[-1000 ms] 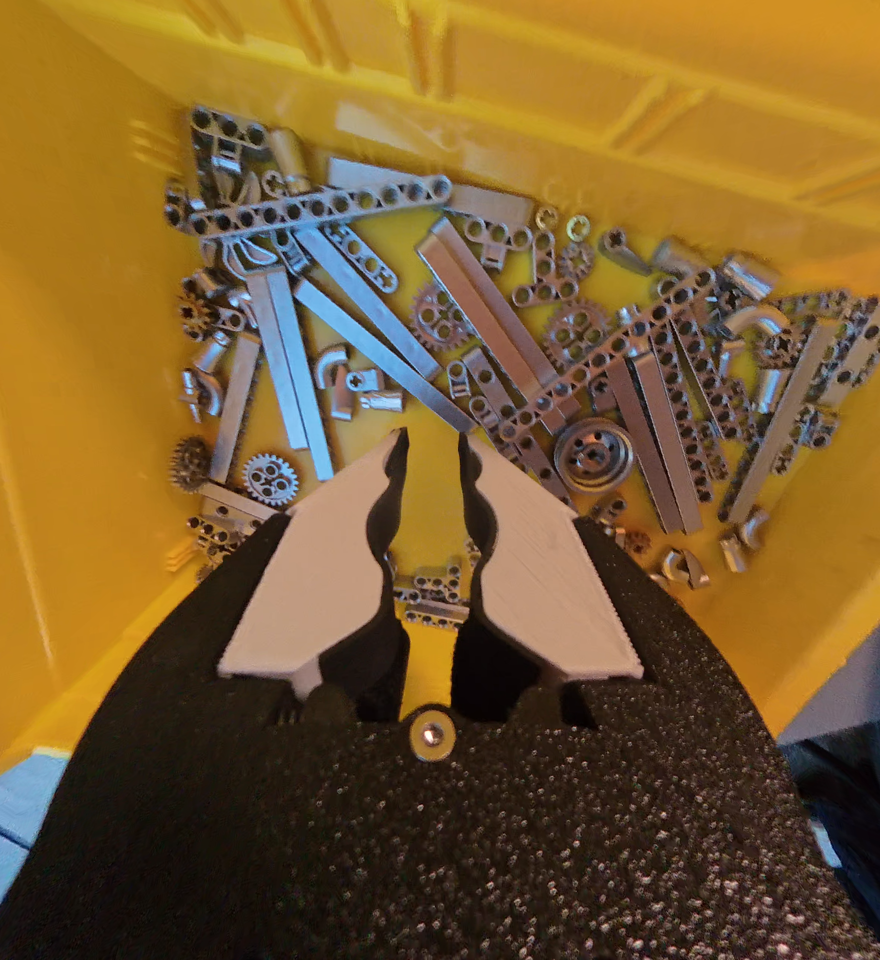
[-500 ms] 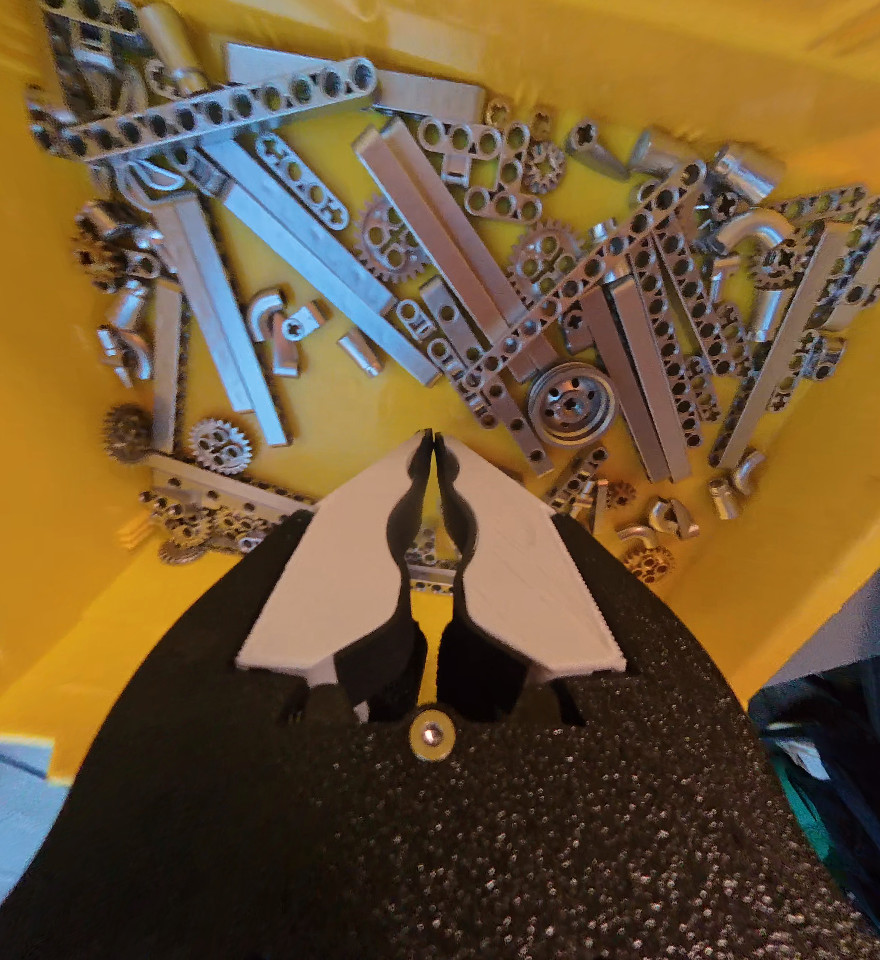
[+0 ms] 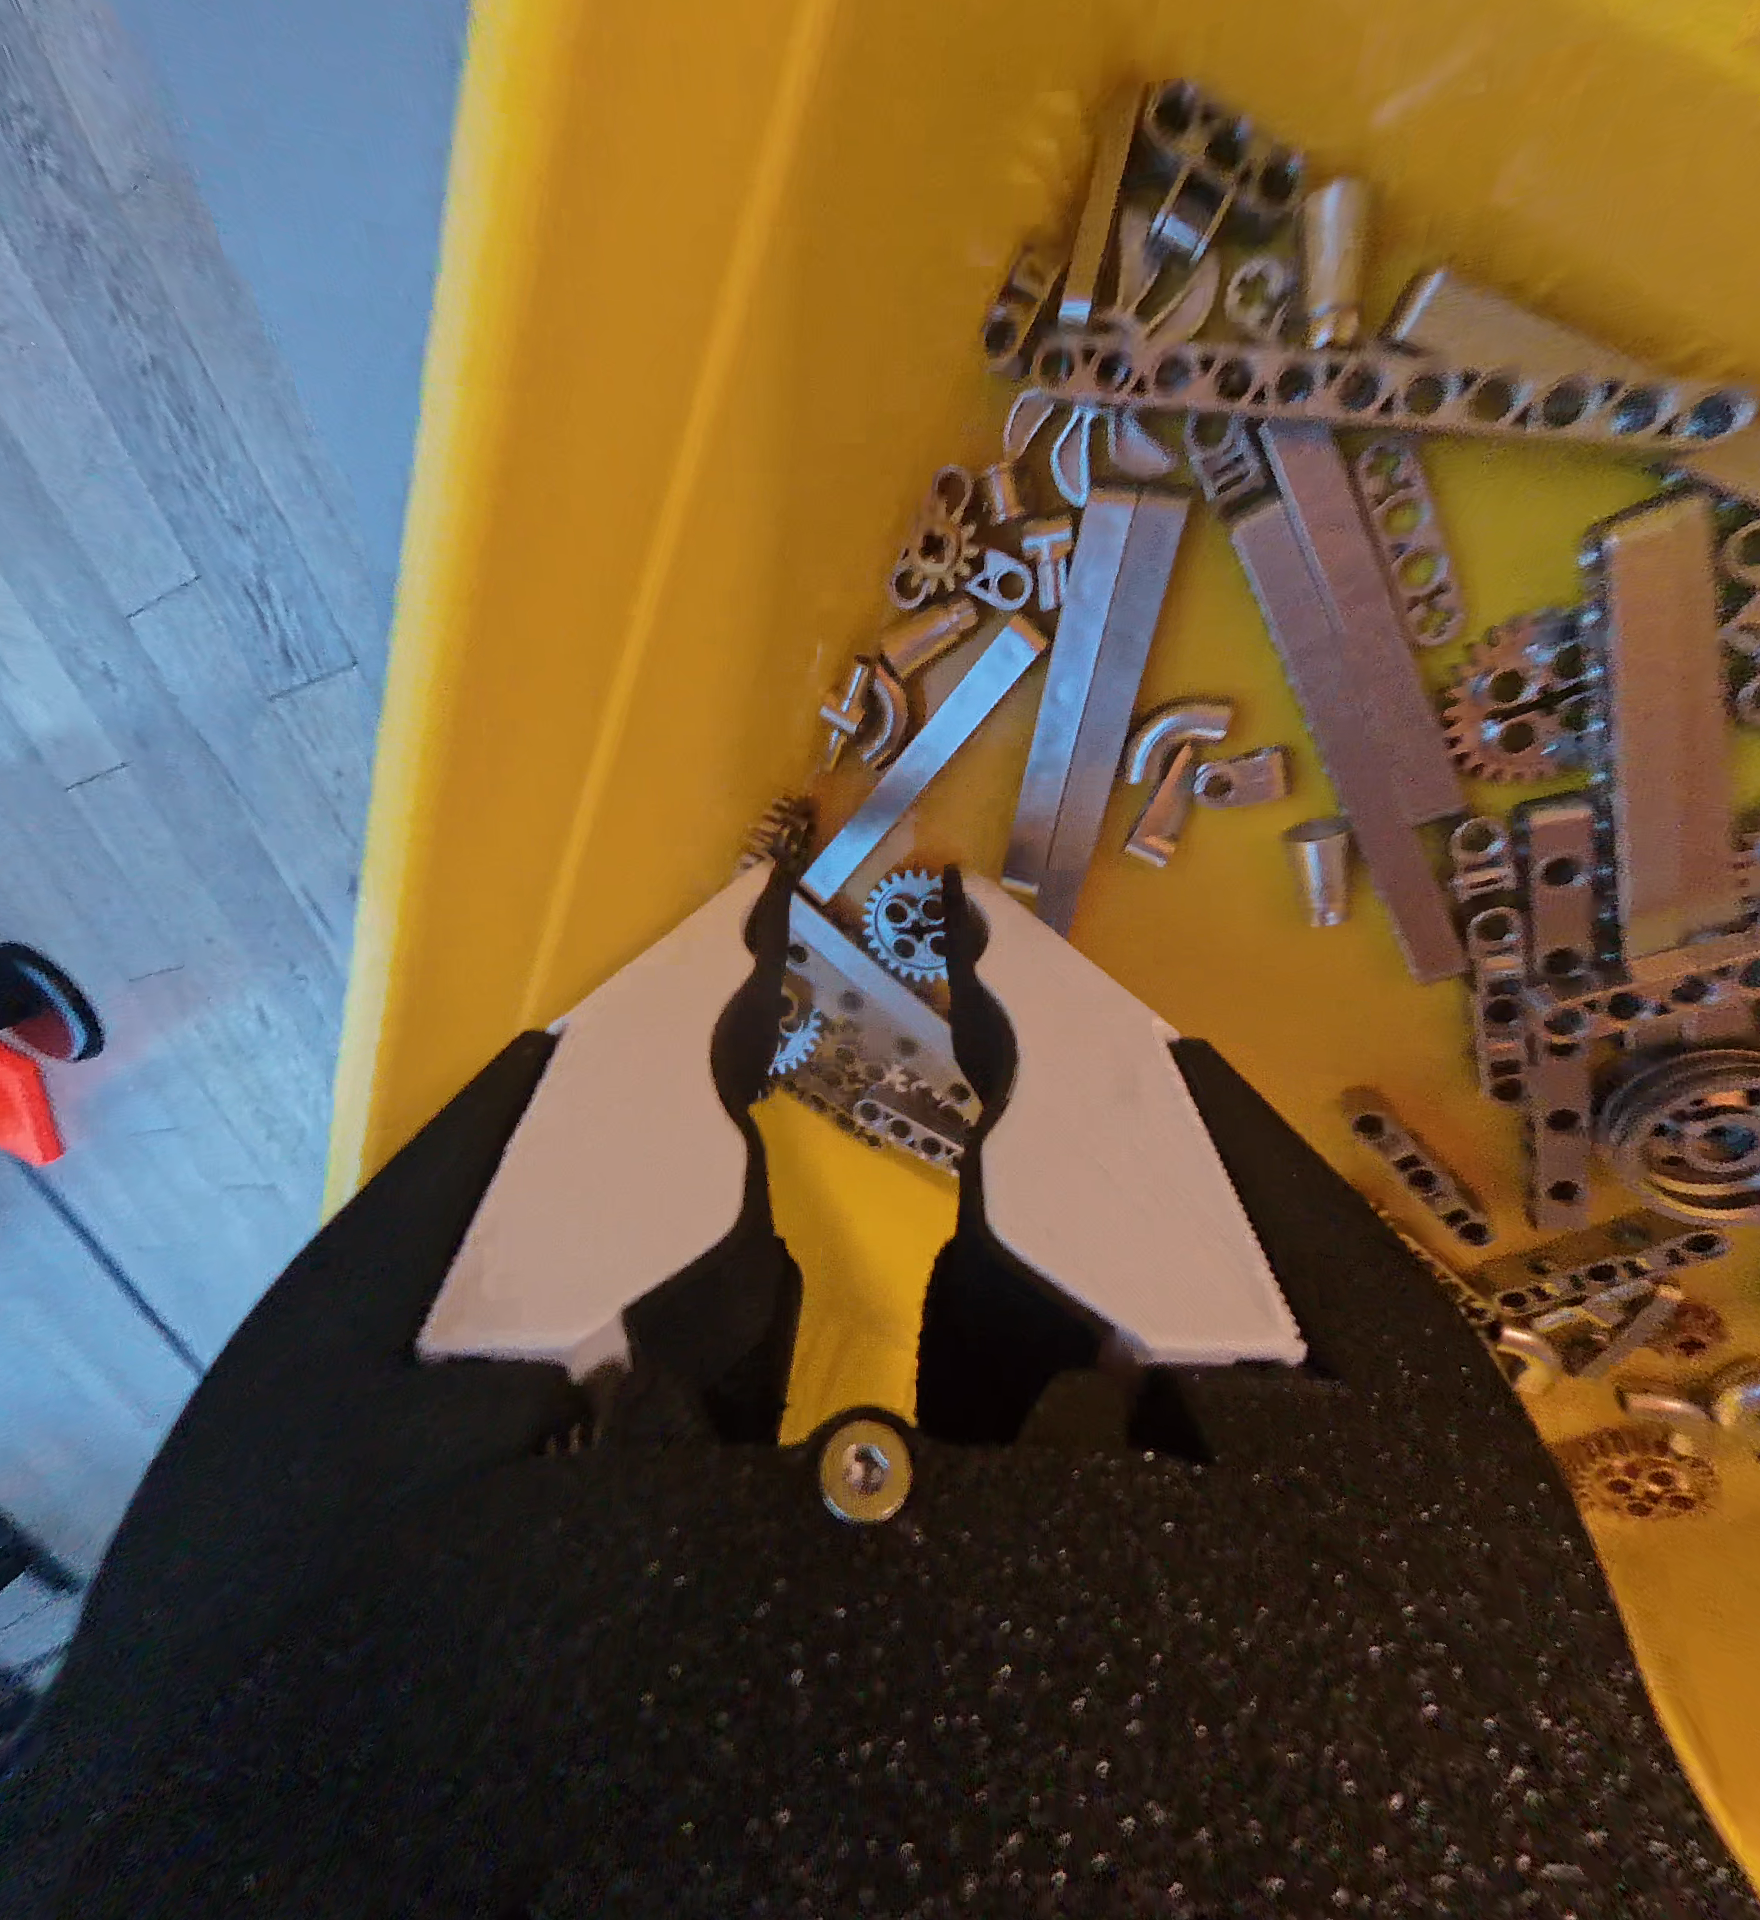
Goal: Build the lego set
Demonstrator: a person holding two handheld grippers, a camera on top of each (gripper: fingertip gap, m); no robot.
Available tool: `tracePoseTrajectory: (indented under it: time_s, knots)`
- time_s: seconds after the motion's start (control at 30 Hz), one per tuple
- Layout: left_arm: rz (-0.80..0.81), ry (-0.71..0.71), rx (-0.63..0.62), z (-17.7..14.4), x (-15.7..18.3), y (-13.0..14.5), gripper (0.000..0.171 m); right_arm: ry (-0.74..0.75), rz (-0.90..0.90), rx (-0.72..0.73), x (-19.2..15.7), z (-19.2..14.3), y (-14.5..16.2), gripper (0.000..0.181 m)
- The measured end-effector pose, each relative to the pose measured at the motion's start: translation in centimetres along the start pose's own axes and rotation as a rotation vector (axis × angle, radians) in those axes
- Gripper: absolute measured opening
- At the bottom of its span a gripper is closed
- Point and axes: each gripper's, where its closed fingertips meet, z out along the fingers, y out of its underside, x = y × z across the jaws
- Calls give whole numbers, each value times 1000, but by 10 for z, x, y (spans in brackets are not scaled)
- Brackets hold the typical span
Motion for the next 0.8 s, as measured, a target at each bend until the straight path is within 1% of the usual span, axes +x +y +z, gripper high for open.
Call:
tracePoseTrajectory:
  time_s: [0.03,0.07,0.1,0.17,0.2,0.23,0.27,0.3,0.33,0.37,0.4,0.47,0.53,0.57,0.6,0.7,0.8]
  knots:
    - [15,-10,-45,5,-2,6,29,-1,3,1,0,0,0,50]
    - [36,-32,-66,6,-5,9,22,-2,6,1,0,0,0,50]
    - [51,-44,-76,7,-7,9,21,-3,8,1,1,0,0,50]
    - [59,-27,-97,7,-5,9,25,-5,9,0,0,0,0,50]
    - [61,-3,-110,6,-3,10,31,-5,9,1,0,0,0,50]
    - [58,30,-120,5,1,10,33,-5,10,1,0,0,0,50]
    - [56,100,-132,5,10,11,18,-6,10,2,0,0,0,50]
    - [47,201,-145,6,25,12,13,-6,10,3,0,0,0,50]
    - [40,258,-146,7,34,12,6,-4,9,5,0,0,-1,50]
    - [50,261,-138,7,36,11,6,-3,8,6,0,-1,-1,50]
    - [63,269,-134,6,38,11,0,-2,6,8,0,-1,-1,50]
    - [82,286,-125,5,43,10,0,-3,5,8,0,-1,-1,50]
    - [80,376,-111,-2,58,10,0,-6,4,5,0,-1,0,50]
    - [87,364,-103,-5,57,9,0,-5,3,5,0,0,0,50]
    - [94,322,-93,-8,50,8,0,-5,3,6,0,-1,-1,50]
    - [94,163,-83,-16,20,6,4,-3,5,7,0,-1,-1,49]
    - [144,20,-167,-19,-6,17,13,-5,2,1,-1,0,0,49]
